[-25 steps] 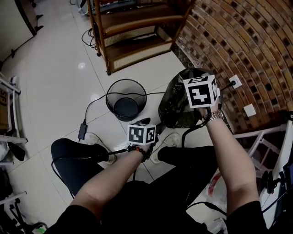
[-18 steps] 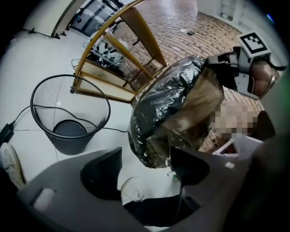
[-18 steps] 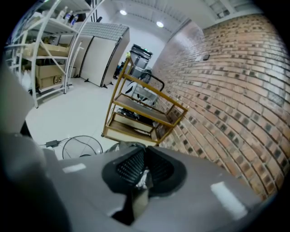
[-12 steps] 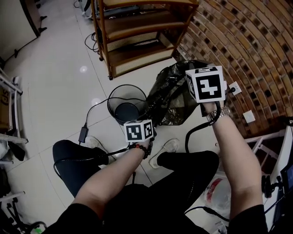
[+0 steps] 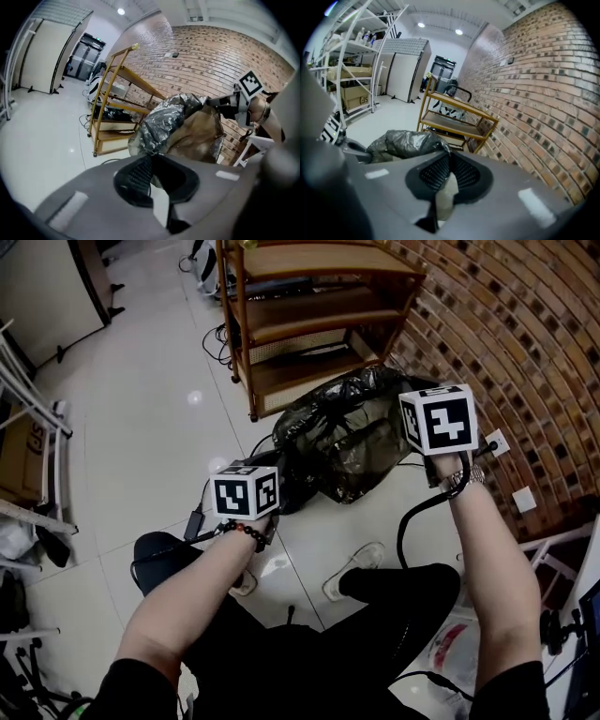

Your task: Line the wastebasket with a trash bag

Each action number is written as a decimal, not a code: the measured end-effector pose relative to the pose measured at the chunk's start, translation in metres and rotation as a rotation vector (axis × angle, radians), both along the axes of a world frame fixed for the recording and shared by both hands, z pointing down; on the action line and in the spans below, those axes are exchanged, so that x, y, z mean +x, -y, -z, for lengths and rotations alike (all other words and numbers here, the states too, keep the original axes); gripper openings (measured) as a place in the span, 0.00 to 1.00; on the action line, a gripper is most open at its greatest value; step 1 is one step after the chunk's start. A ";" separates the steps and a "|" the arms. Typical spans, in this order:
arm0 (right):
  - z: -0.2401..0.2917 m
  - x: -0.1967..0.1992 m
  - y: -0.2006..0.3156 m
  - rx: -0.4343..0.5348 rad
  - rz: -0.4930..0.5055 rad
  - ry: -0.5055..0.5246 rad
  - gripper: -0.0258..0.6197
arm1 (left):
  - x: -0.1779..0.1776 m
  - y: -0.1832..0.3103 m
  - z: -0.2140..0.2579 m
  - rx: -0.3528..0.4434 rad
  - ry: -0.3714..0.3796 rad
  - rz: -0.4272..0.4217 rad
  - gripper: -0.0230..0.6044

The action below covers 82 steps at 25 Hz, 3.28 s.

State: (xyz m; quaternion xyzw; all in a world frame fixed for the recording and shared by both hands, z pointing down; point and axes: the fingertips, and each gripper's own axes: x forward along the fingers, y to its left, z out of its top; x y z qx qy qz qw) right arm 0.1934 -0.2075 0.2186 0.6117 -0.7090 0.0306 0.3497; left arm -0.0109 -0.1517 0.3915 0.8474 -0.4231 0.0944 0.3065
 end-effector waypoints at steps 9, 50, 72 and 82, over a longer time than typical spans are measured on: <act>-0.019 -0.021 -0.013 -0.102 0.062 0.102 0.06 | -0.065 0.008 0.061 0.050 0.080 -0.056 0.04; -0.260 -0.051 0.001 -0.488 0.039 0.278 0.07 | -0.109 0.063 -0.104 -0.314 0.387 -0.135 0.06; -0.210 -0.064 -0.010 -0.716 0.056 0.338 0.07 | -0.110 0.043 -0.076 -0.563 0.225 -0.191 0.04; -0.223 -0.073 0.009 -0.794 0.050 0.306 0.07 | -0.124 0.064 -0.099 -0.637 0.325 -0.191 0.04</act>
